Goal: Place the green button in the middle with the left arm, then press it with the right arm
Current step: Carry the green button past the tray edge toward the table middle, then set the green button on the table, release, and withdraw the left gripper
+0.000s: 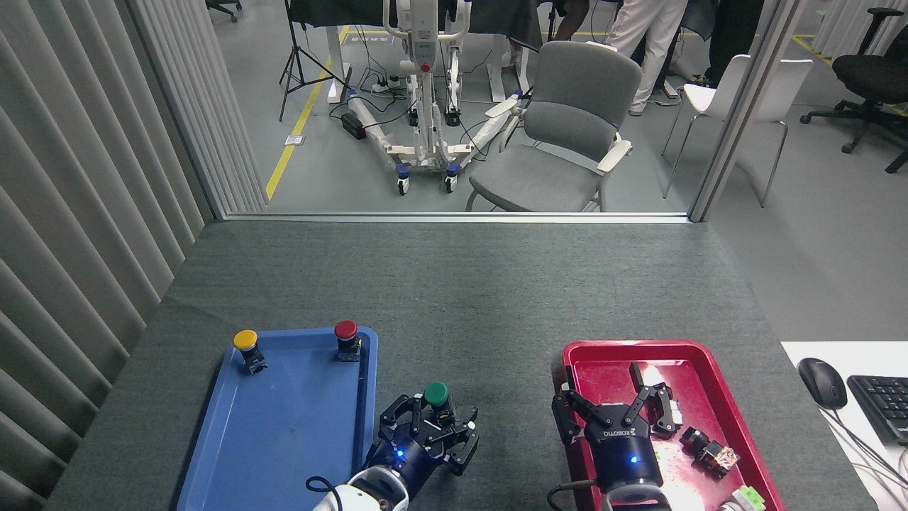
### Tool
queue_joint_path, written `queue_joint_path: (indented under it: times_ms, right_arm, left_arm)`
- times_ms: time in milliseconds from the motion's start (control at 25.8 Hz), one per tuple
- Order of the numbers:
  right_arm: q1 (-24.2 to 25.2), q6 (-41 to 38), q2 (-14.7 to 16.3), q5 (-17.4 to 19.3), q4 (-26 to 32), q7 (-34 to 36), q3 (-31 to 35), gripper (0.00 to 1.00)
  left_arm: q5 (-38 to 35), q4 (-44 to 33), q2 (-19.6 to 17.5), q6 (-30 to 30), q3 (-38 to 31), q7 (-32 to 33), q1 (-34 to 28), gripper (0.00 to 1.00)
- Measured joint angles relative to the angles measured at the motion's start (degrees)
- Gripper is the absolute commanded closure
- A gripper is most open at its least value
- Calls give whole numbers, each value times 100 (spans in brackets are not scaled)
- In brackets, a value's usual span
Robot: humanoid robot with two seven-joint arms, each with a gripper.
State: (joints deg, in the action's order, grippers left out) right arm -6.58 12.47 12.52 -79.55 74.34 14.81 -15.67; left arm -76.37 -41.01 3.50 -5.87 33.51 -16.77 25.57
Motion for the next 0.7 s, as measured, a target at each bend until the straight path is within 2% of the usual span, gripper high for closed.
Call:
queue_joint_path:
  times_ms: [387,697]
  right_arm:
    - [-1,0,-4,-8,-1,16,-14,1]
    - [-1,-4,-5,-9,-4,-5,-16,1]
  left_arm:
    - [14,-861,-299,-143,-31,44,-309,0]
    - [12,-1003,-356,-153,-50,44,-365,0]
